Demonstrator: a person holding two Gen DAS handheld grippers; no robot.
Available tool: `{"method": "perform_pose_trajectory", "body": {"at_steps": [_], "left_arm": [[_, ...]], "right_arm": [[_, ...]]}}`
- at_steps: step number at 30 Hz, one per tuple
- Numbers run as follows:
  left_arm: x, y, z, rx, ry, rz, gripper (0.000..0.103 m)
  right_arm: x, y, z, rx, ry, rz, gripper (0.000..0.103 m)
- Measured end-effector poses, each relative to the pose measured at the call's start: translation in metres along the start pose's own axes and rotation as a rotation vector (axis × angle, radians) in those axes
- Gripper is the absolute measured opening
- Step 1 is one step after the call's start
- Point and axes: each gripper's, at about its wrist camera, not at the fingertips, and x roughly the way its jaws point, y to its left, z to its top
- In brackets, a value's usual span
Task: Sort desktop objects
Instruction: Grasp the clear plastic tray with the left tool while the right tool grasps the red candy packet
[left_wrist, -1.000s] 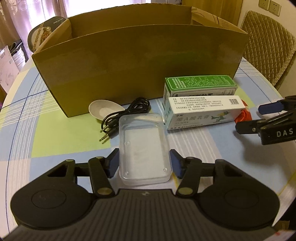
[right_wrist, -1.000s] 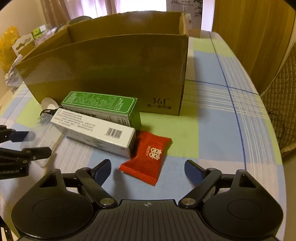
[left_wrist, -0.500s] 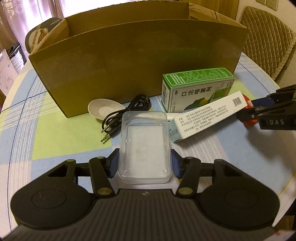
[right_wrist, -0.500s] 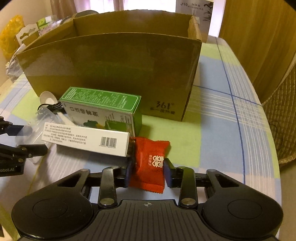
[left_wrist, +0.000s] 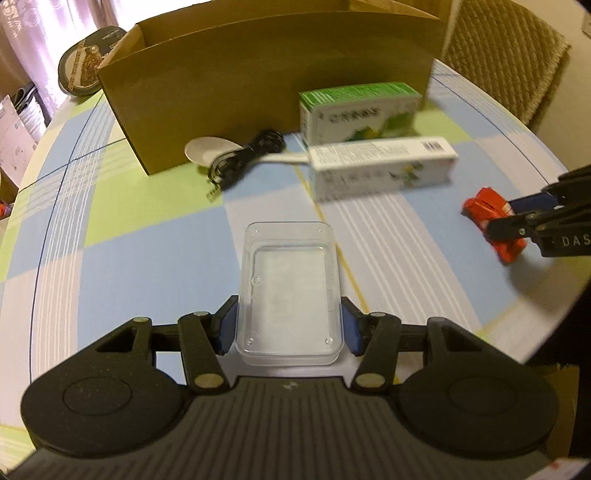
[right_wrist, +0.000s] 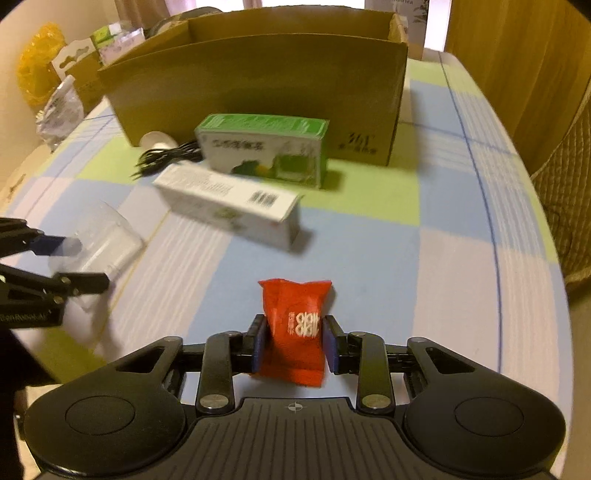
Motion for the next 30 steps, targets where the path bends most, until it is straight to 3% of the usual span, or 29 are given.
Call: {"method": "perform_pose_trajectory", "body": {"at_steps": [2, 4, 6, 17, 26, 30], "left_arm": [[-0.004, -0.004, -0.006, 0.018, 0.000, -0.003, 0.051], [-0.006, -0.006, -0.008, 0.035, -0.004, 0.008, 0.053], [-0.007, -0.006, -0.007, 0.037, -0.013, 0.020, 0.056], [0.005, -0.006, 0.010, 0.031, 0.000, 0.007, 0.056], [0.003, -0.003, 0.006, 0.012, 0.006, -0.003, 0.052], [0.000, -0.002, 0.003, 0.005, 0.001, -0.014, 0.052]], "right_arm": [[-0.003, 0.004, -0.005, -0.008, 0.001, 0.003, 0.036], [-0.004, 0.006, -0.008, -0.020, -0.005, -0.012, 0.055], [-0.006, 0.005, -0.011, -0.017, -0.015, -0.017, 0.061], [-0.005, 0.004, -0.008, -0.013, -0.037, -0.014, 0.061], [0.002, 0.011, -0.009, -0.025, -0.035, -0.031, 0.061], [0.003, 0.012, -0.012, -0.039, -0.045, -0.059, 0.044]]}}
